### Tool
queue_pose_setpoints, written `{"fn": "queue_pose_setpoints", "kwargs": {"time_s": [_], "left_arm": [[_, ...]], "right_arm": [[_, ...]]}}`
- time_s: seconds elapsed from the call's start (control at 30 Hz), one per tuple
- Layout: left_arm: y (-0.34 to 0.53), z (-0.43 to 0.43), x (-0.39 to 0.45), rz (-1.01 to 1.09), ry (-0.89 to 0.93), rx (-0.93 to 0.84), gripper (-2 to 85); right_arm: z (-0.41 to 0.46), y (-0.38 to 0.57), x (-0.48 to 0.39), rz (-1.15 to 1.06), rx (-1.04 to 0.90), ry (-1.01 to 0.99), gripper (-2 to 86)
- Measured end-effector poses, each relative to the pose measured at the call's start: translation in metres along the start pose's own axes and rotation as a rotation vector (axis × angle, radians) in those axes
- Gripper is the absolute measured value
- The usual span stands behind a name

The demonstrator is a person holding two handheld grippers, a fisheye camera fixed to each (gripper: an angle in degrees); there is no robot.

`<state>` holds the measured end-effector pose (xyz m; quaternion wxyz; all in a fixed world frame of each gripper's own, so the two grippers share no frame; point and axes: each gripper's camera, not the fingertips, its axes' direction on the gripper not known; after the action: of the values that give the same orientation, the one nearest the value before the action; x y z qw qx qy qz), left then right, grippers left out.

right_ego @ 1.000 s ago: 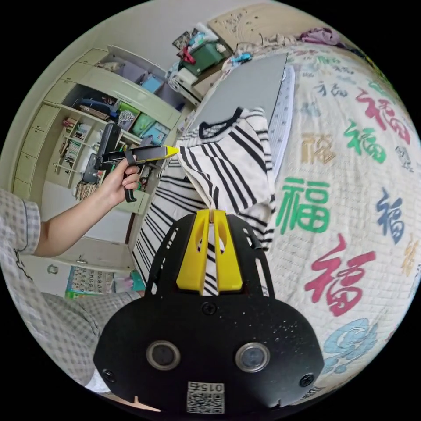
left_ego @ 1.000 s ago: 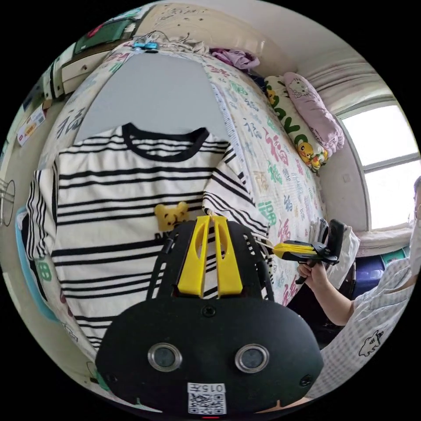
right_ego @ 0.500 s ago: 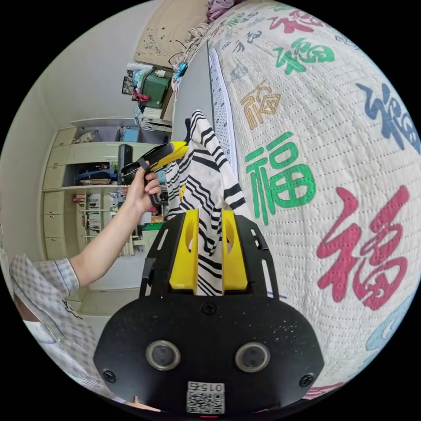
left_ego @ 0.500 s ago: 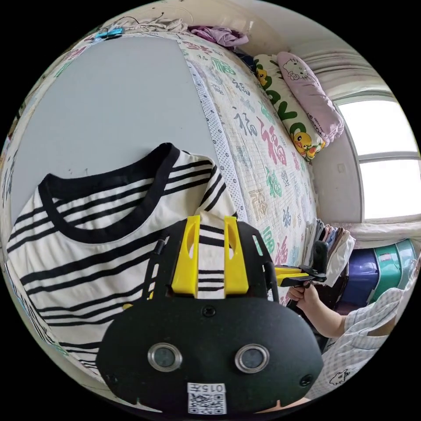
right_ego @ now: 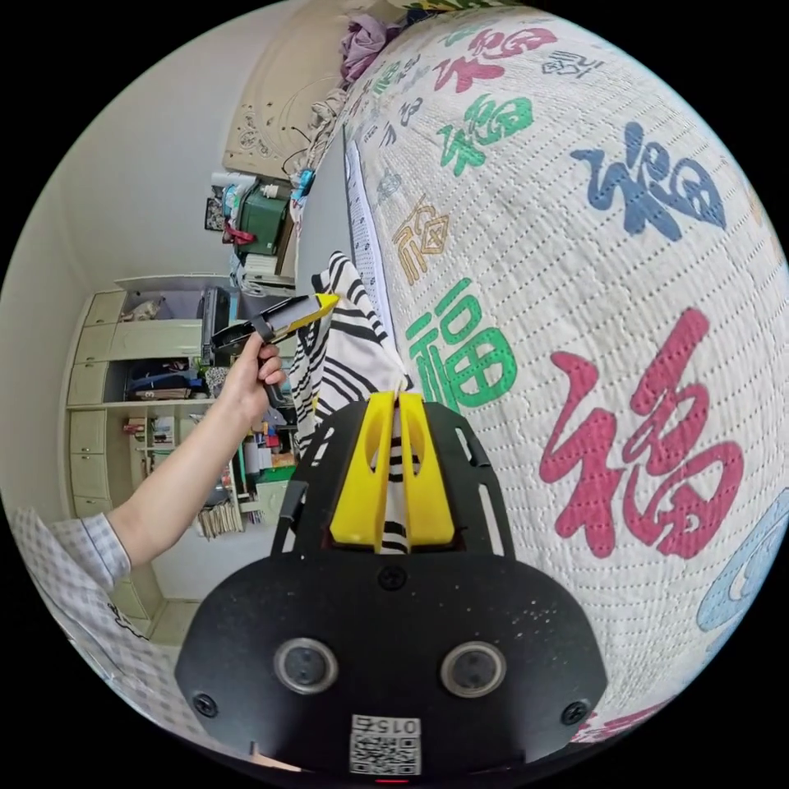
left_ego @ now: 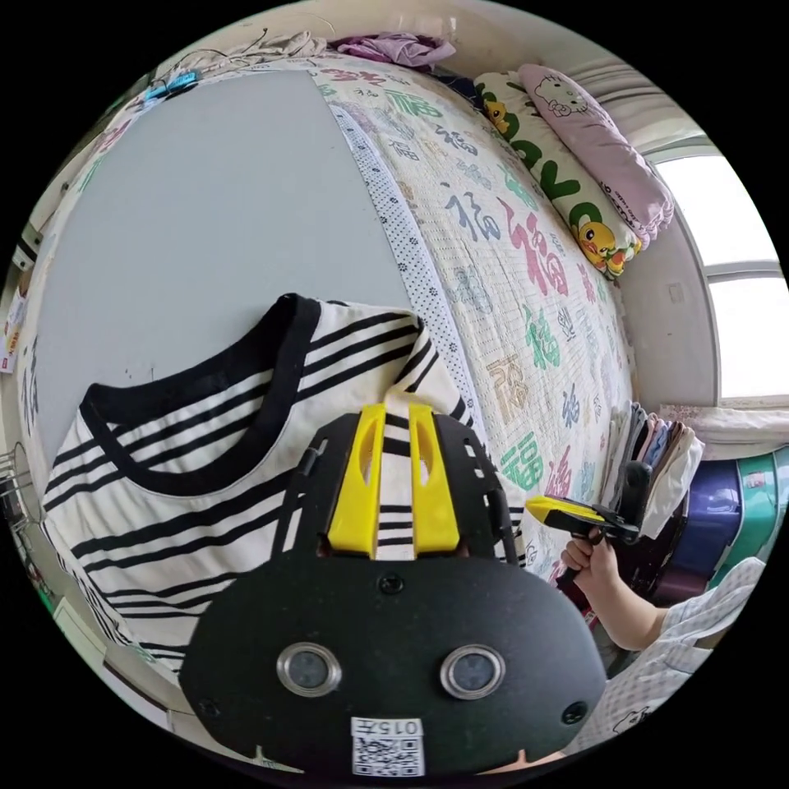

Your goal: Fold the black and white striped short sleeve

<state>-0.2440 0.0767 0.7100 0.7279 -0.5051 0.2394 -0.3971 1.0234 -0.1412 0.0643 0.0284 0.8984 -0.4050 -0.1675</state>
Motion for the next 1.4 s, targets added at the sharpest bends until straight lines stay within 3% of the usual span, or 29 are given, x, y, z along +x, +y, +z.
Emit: {"fn": "queue_pose_setpoints", "kwargs": {"time_s": [0.23,0.33,0.6,0.93,1.1,1.23,1.4], "left_arm": [[0.077,-0.035,-0.033,-0.052,-0.022,-0.042,7.2],[0.106,-0.032,-0.049,-0.053,-0.015,-0.143,6.9],[0.130,-0.054,-0.075,-0.005,0.046,-0.164,0.2],[0.173,-0.086,-0.111,0.016,0.013,-0.137,0.3],[0.219,-0.122,-0.151,-0.017,0.112,-0.040,1.6],[0.279,-0.165,-0.196,-0.108,0.182,0.102,2.8],[0.404,-0.228,-0.321,-0.566,0.216,0.353,6.8]], "right_arm": [[0.045,0.000,0.049,-0.137,-0.140,0.091,6.6],[0.080,-0.005,0.085,-0.112,-0.192,0.076,5.6],[0.117,-0.022,0.174,-0.105,-0.136,0.165,0.3],[0.211,-0.040,0.290,-0.228,-0.183,0.448,3.8],[0.219,-0.042,0.358,-0.195,-0.153,0.552,4.7],[0.221,-0.035,0.408,-0.153,-0.119,0.512,3.8],[0.278,-0.045,0.427,-0.227,-0.151,0.488,3.4]]}}
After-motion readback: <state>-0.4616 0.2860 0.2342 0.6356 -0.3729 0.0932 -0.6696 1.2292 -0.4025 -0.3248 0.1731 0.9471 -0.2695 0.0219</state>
